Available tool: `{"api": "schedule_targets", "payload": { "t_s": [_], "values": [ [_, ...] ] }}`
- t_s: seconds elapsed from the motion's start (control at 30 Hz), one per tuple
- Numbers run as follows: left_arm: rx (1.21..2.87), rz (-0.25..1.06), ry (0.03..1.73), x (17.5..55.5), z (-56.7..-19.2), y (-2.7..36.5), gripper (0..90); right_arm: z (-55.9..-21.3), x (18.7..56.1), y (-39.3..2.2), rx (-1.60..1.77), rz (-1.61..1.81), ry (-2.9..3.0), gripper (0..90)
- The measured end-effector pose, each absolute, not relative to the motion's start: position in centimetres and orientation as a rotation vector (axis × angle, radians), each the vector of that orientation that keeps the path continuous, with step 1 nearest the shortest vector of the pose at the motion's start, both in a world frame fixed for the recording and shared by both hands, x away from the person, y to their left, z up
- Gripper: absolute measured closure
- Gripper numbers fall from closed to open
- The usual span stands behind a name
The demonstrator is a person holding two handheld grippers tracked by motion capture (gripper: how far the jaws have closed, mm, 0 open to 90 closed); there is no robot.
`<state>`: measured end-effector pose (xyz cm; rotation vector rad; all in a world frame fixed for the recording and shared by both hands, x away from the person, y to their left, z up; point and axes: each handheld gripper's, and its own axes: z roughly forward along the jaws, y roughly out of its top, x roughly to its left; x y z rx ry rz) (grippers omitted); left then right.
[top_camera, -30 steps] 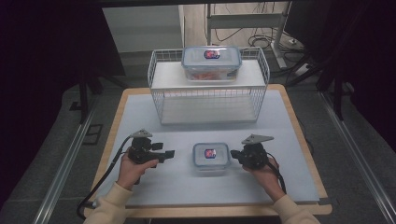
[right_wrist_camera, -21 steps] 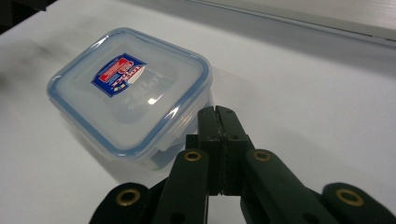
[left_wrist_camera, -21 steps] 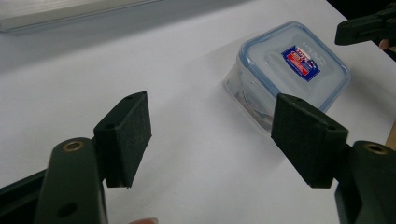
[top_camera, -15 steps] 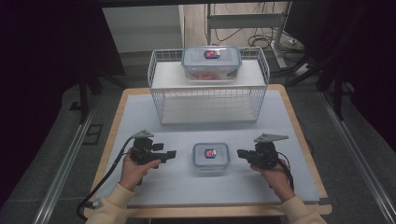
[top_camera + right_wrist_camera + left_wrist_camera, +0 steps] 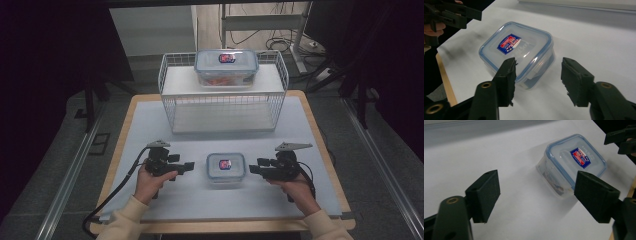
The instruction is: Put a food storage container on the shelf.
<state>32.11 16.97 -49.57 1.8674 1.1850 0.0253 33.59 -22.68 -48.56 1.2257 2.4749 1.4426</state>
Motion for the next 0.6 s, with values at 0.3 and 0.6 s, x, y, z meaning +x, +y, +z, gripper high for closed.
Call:
{"api": "schedule_targets", "payload": {
  "t_s": [0.3, 0.6],
  "values": [
    [1.853, -0.085, 1.192, 33.4, -50.7, 15.4, 17.8, -48.9, 34.0, -22.1, 1.262, 1.457, 2.511, 37.5],
    [1.852, -0.24, 1.166, 34.3, -52.1, 13.1, 17.8, -49.3, 34.3, -21.3, 1.27, 1.451, 2.55, 35.3]
  ]
}}
